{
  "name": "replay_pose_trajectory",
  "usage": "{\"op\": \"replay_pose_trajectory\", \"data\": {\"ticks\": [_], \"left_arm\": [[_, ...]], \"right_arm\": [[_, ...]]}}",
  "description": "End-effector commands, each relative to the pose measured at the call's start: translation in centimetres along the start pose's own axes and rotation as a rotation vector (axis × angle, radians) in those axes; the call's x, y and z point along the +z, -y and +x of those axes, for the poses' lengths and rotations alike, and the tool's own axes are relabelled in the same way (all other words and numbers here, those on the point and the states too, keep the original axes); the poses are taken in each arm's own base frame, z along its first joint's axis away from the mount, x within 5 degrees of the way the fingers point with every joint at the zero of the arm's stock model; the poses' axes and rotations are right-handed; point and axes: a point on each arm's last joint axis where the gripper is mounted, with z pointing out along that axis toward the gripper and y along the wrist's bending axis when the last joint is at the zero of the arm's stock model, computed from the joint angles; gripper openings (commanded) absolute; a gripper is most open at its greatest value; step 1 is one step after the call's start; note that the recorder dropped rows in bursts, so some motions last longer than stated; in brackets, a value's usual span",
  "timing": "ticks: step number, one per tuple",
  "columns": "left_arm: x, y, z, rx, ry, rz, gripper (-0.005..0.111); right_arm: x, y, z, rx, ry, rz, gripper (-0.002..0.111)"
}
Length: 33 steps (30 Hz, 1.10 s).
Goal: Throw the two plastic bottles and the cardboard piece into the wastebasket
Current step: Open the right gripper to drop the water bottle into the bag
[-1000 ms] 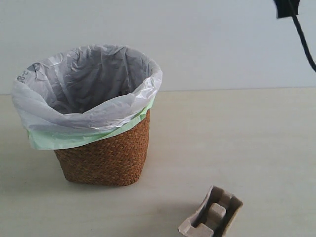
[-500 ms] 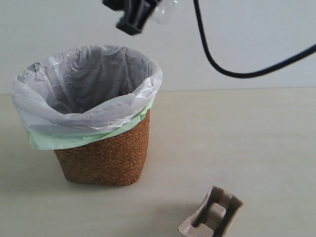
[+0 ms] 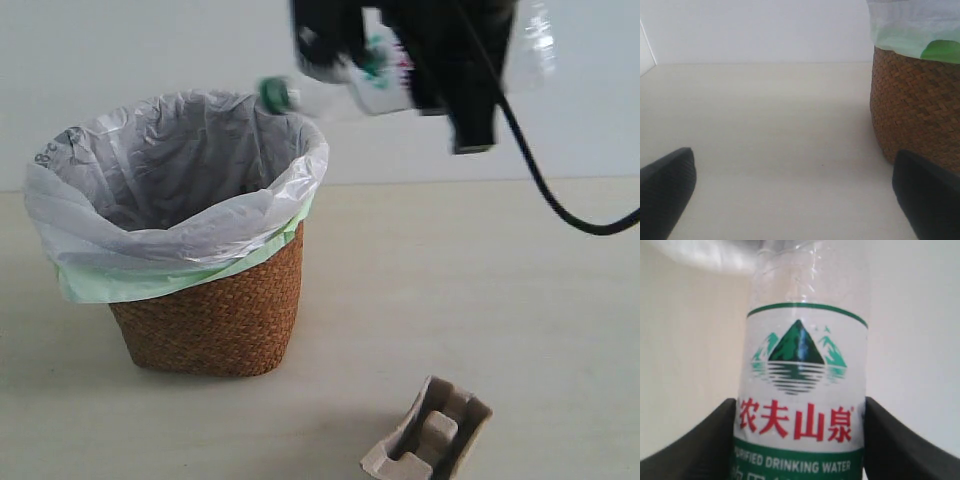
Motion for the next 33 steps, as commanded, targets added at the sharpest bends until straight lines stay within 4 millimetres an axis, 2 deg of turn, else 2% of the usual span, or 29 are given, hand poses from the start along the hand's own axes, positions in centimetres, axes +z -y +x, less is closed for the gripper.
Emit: {"op": "replay_pose_trajectory", "data": {"ticks": [1,3,5,10,12,14,16,19,21,23,24,26,28,33], "left_arm": [[-0.1,0.0,-0.2,-0.009,0.015,0.007,0.108],[-0.1,0.0,-0.2,-0.009,0.015,0.007,0.108],[-0.1,0.0,-0.2,-0.009,0.015,0.007,0.108],[-0.1,0.0,-0.2,-0.009,0.015,0.007,0.108],[-0.1,0.0,-0.2,-0.009,0.015,0.007,0.108],[-0.1,0.0,-0.2,-0.009,0.015,0.007,0.108],[-0.1,0.0,-0.2,-0.009,0.015,0.007,0.108],[-0.1,0.0,-0.2,-0.009,0.015,0.007,0.108],[-0.1,0.0,-0.2,-0.009,0.015,0.007,0.108],[-0.1,0.0,-0.2,-0.009,0.015,0.007,0.108],[-0.1,0.0,-0.2,-0.009,0.015,0.007,0.108],[-0.1,0.0,-0.2,-0.009,0.015,0.007,0.108],[-0.1,0.0,-0.2,-0.009,0.015,0.007,0.108],[-0.1,0.0,-0.2,-0.009,0.015,0.007,0.108]], "right_arm": [[0.4,2.2,2.7,0.039,-0.327,0.287,0.000],[0.2,2.7,2.9,0.101,-0.344,0.356,0.000],[0.3,2.5,2.8,0.115,-0.330,0.330,0.000],[1.1,0.8,1.8,0.181,-0.227,0.133,0.000],[1.3,0.0,0.8,0.171,-0.121,0.039,0.000],[1.2,-0.3,-0.6,0.178,0.022,-0.008,0.000],[0.1,0.4,-2.2,0.226,0.179,0.045,0.000],[-3.1,2.5,-4.9,0.485,0.565,0.183,0.000],[-4.5,3.5,-5.9,0.658,0.781,0.212,0.003],[-4.8,3.8,-6.3,0.716,0.861,0.211,0.019],[-4.5,3.7,-6.5,0.714,0.851,0.204,0.033],[-3.7,3.3,-6.7,0.724,0.801,0.177,0.072],[-2.9,3.1,-6.4,0.753,0.727,0.165,0.104],[-1.4,2.4,-5.3,0.732,0.514,0.163,0.104]]}}
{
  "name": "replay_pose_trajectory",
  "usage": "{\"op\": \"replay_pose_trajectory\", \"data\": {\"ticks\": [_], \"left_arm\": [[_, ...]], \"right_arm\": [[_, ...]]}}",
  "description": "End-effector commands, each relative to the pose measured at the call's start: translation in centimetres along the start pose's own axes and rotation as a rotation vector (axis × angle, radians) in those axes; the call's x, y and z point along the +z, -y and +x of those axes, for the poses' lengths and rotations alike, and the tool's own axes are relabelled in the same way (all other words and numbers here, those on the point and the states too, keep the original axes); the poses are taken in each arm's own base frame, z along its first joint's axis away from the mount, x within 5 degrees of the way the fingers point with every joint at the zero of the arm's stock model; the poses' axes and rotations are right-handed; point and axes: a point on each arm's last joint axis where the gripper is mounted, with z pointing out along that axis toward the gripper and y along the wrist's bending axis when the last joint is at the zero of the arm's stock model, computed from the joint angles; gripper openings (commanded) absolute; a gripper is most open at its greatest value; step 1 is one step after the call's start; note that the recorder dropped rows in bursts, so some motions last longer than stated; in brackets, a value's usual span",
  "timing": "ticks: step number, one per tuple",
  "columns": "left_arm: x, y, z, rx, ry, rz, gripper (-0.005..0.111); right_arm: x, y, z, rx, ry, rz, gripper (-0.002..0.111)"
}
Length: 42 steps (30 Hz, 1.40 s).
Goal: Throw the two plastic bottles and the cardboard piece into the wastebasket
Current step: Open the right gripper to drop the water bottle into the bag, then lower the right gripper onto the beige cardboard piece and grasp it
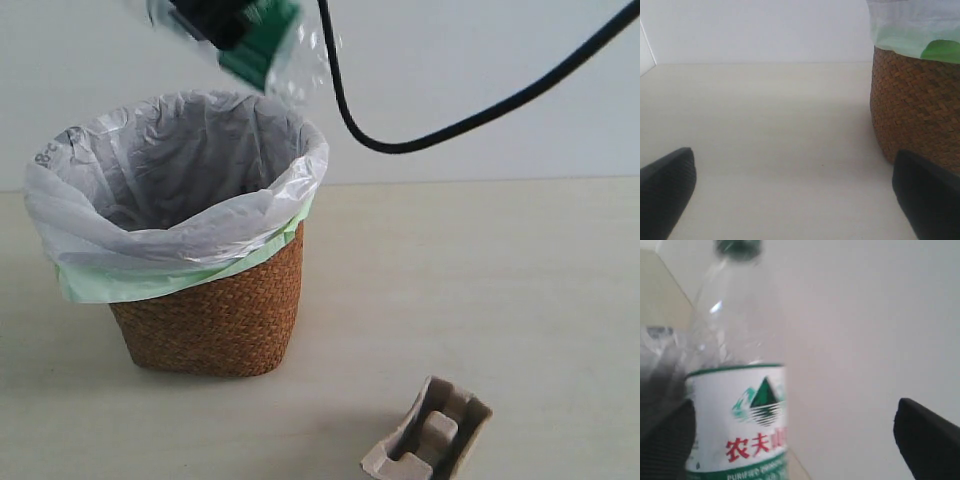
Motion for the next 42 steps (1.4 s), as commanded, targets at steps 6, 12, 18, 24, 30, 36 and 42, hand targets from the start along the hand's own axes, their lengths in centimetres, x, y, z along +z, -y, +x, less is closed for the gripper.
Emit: {"op": "replay_pose_trajectory", "data": {"ticks": [6,12,18,24,30,36,42], "left_arm": [[-0.1,0.0,-0.2,-0.009,0.015,0.007,0.108],[-0.1,0.0,-0.2,-0.009,0.015,0.007,0.108],[-0.1,0.0,-0.2,-0.009,0.015,0.007,0.108],[-0.1,0.0,-0.2,-0.009,0.015,0.007,0.108],[-0.1,0.0,-0.2,-0.009,0.015,0.007,0.108],[-0.1,0.0,-0.2,-0.009,0.015,0.007,0.108],[-0.1,0.0,-0.2,-0.009,0.015,0.007,0.108]], "right_arm": [[-0.2,0.6,1.8,0.023,-0.193,0.049,0.104],[-0.9,0.6,4.2,0.052,-0.468,0.063,0.104],[-2.0,-0.5,6.6,0.176,-0.738,-0.044,0.104],[-1.6,-2.1,9.7,0.270,-0.857,-0.228,0.104],[-1.4,-5.3,15.8,0.297,-1.057,-0.323,0.104],[-1.4,-8.5,19.8,0.375,-1.122,-0.431,0.104],[-1.4,-9.7,21.0,0.388,-1.097,-0.455,0.104]]}}
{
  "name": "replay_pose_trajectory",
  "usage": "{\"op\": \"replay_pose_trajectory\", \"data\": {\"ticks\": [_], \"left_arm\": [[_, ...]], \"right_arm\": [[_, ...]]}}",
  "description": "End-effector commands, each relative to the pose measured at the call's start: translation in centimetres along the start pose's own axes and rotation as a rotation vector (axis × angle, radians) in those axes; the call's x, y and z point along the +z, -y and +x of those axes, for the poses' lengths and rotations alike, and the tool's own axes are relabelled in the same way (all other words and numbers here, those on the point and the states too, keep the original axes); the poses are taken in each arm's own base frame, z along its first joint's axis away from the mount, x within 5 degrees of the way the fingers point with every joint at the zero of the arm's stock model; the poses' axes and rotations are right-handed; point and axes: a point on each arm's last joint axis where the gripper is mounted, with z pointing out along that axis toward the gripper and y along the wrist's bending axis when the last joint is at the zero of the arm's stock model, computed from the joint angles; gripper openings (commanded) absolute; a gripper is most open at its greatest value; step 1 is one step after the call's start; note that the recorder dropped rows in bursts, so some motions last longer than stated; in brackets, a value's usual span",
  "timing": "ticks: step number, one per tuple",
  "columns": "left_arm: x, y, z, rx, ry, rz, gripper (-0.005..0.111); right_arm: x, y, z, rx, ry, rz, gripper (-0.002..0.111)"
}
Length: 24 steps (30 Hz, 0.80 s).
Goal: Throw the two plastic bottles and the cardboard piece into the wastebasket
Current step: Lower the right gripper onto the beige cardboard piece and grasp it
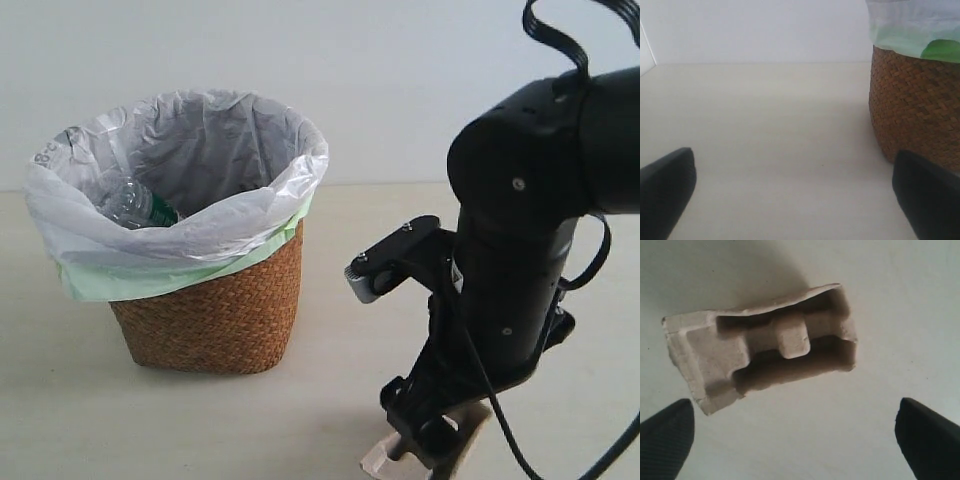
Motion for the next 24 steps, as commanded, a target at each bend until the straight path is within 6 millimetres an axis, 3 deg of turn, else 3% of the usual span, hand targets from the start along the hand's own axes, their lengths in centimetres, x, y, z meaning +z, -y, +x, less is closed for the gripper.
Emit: {"op": "replay_pose_trajectory", "data": {"ticks": [1,6,12,21,24], "left_arm": [[-0.1,0.0,-0.2,-0.009,0.015,0.007,0.108],[-0.1,0.0,-0.2,-0.009,0.015,0.007,0.108],[-0.1,0.0,-0.2,-0.009,0.015,0.007,0.108],[-0.1,0.0,-0.2,-0.009,0.015,0.007,0.108],[-0.1,0.0,-0.2,-0.009,0.015,0.007,0.108]], "right_arm": [[0.9,-0.1,0.1,-0.026,0.039,-0.025,0.104],[3.1,-0.8,0.7,-0.183,0.023,-0.086,0.104],[5.6,-0.8,0.1,-0.237,-0.017,-0.068,0.104],[5.9,-0.6,-0.6,-0.323,0.038,-0.034,0.104],[6.0,-0.7,-1.5,-0.317,0.126,-0.024,0.104]]}}
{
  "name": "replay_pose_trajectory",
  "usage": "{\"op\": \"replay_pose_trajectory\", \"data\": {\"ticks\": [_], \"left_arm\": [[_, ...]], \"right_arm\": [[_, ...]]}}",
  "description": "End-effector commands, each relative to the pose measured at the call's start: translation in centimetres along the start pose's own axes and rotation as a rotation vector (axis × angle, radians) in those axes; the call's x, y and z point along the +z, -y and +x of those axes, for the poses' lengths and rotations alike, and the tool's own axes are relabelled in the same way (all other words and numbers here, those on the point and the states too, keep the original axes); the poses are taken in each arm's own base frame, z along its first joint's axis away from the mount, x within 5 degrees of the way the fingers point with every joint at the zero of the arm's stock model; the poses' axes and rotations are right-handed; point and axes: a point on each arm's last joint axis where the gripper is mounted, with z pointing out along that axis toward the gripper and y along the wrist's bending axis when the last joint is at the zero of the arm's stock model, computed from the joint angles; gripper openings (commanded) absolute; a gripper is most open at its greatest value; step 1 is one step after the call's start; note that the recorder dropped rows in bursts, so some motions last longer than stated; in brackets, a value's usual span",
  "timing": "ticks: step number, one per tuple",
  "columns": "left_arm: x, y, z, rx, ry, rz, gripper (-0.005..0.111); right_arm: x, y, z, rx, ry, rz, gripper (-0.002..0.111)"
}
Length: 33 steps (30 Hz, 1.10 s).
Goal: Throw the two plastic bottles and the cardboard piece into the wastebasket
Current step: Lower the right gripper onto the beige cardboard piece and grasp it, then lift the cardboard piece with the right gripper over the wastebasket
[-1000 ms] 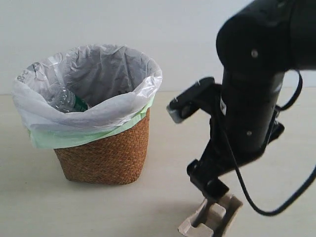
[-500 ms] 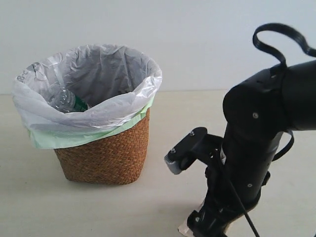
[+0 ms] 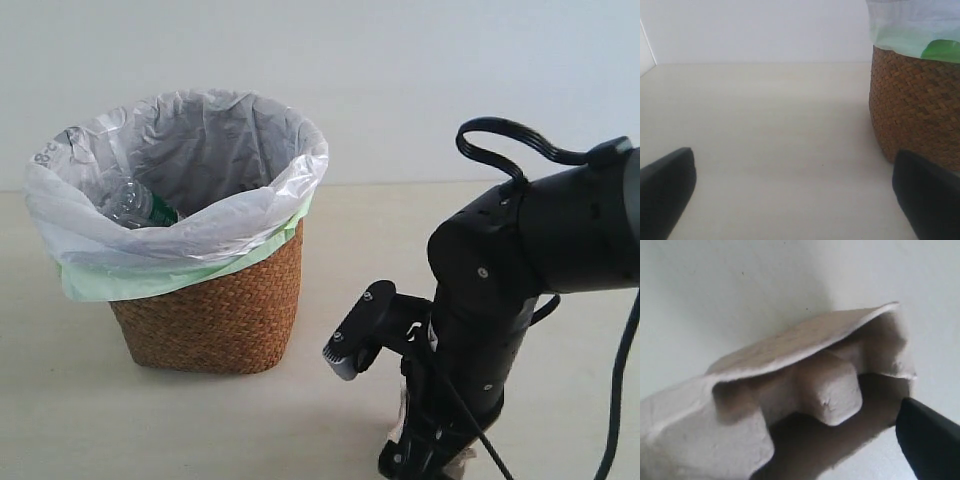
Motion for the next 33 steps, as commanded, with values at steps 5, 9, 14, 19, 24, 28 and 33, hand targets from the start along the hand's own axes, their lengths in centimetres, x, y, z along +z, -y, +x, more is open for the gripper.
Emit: {"op": "replay_pose_trajectory", "data": {"ticks": [5,9,14,19,24,28,33], "left_arm": [[-0.1,0.0,-0.2,-0.009,0.015,0.007,0.108],[-0.1,0.0,-0.2,-0.009,0.015,0.007,0.108],[-0.1,0.0,-0.2,-0.009,0.015,0.007,0.108],[-0.1,0.0,-0.2,-0.009,0.015,0.007,0.108],[-0.1,0.0,-0.2,-0.009,0.015,0.007,0.108],[-0.1,0.0,-0.2,-0.009,0.015,0.007,0.108],[-0.1,0.0,-0.2,-0.009,0.015,0.007,0.108]], "right_arm": [[2.5,0.3,-1.0,0.006,0.033,0.012,0.104],[2.5,0.1,-0.5,0.028,-0.032,-0.006,0.103],[2.5,0.1,-0.4,0.026,-0.034,-0.007,0.082],[2.5,0.2,-0.4,0.053,-0.037,0.009,0.053],[1.5,0.5,-1.1,0.064,-0.041,0.011,0.000],[-1.1,1.1,-2.4,0.075,-0.018,0.024,0.000],[-5.7,1.6,-3.0,0.077,0.122,0.073,0.000]]}}
